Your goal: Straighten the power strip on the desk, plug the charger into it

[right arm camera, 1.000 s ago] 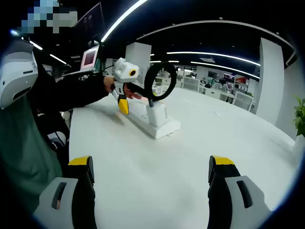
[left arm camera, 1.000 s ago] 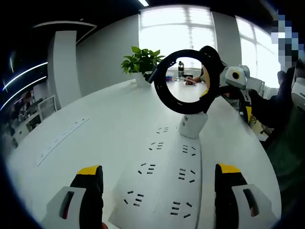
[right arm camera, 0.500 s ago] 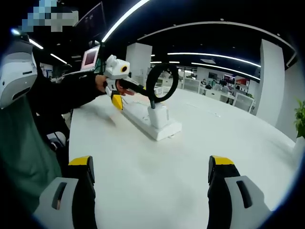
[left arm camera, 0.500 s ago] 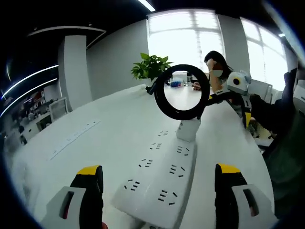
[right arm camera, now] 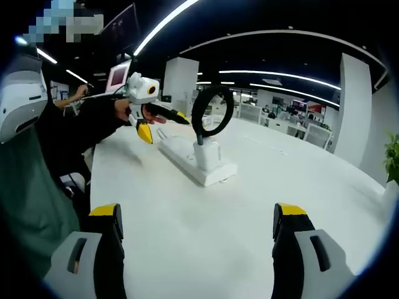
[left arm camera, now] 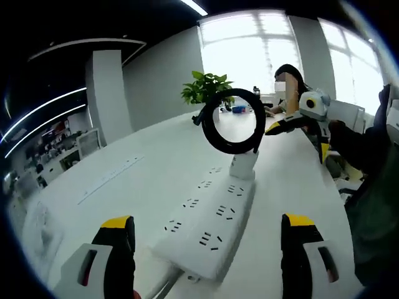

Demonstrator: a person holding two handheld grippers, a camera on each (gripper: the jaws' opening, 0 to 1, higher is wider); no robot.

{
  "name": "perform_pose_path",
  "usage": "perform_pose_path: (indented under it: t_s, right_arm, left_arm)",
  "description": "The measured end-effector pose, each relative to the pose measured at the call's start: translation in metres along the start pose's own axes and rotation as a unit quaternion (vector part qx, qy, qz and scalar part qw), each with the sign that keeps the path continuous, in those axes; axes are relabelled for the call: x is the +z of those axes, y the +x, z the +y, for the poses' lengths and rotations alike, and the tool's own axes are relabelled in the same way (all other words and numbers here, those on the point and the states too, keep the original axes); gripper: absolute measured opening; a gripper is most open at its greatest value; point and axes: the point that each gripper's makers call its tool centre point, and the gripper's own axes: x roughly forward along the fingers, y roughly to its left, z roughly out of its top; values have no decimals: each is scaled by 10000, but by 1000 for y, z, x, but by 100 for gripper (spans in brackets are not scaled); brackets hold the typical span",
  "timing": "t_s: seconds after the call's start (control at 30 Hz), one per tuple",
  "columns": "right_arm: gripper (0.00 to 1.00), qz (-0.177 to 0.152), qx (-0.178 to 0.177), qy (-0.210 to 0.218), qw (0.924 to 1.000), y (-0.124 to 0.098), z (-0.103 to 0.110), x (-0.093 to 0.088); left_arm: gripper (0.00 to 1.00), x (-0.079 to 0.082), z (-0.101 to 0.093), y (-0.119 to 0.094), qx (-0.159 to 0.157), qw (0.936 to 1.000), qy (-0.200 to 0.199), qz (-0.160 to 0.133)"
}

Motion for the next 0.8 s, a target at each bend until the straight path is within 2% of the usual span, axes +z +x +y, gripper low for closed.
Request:
perform_pose_path:
  t_s: [0.13, 0.3, 0.47, 0.8]
  right_arm:
    - [100, -73, -72, 8, 9999, -2, -2, 5]
    - [100, -125, -128, 23, 9998, 1, -4, 7]
    - [100, -144, -127, 6, 9998, 5, -3, 8]
    - [100, -175, -136, 53, 9997, 5, -4, 10]
  left_arm:
    - [99, -4, -2, -12, 109, 9999, 41, -70]
    - [99, -1, -2, -29, 259, 9992, -127, -268]
    - [99, -4, -7, -36, 343, 9990, -164, -245]
    - [99, -12, -7, -50, 572, 9978, -237, -249]
